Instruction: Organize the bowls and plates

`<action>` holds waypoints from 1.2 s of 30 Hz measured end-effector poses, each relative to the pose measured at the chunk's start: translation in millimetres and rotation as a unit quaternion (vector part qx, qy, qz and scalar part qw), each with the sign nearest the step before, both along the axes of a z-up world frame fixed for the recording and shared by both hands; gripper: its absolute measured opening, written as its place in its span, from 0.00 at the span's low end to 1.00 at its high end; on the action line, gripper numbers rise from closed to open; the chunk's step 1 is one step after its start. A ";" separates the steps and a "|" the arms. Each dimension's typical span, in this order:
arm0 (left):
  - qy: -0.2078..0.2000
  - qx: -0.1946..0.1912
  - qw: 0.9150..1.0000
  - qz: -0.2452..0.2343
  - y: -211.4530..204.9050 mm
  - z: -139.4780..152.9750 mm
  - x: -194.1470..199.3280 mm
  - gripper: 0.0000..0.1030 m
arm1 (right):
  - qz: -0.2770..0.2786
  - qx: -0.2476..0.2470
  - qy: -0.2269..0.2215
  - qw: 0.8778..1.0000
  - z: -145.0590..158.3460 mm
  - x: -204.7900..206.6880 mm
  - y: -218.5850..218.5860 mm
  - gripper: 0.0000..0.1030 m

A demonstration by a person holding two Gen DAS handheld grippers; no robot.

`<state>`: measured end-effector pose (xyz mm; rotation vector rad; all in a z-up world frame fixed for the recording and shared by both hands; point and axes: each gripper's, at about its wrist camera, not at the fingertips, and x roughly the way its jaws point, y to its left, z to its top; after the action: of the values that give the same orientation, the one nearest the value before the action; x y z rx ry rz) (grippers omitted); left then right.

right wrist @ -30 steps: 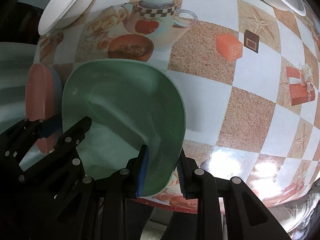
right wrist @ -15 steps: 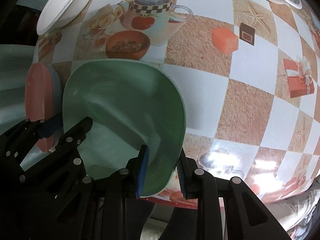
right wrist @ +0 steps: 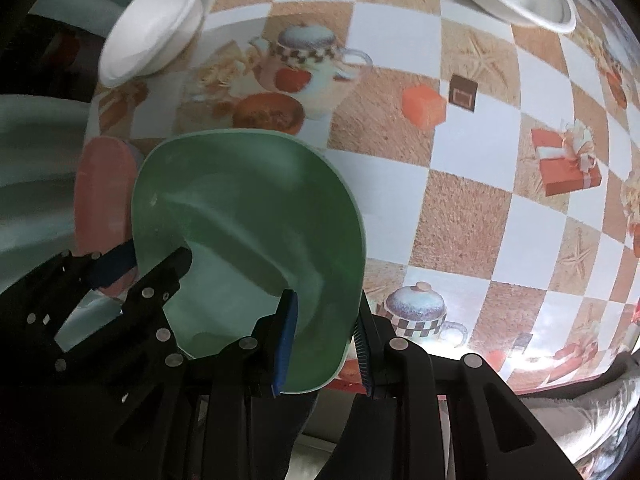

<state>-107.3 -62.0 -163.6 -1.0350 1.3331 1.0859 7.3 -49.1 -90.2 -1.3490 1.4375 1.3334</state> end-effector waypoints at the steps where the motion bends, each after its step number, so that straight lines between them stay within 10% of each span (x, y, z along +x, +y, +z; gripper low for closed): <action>1: -0.001 0.003 1.000 0.002 1.2 3.5 -1.9 0.29 | 0.002 0.001 0.001 1.000 2.9 -1.5 -0.3 0.29; 36: 0.030 0.068 0.990 0.121 -1.5 68.3 -103.1 0.29 | 0.121 0.051 0.041 0.990 60.7 -105.4 5.4 0.29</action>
<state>-210.3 -63.5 -95.3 -1.0889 1.1837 1.3785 -98.1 -43.7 -29.5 -1.4504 1.2708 1.6132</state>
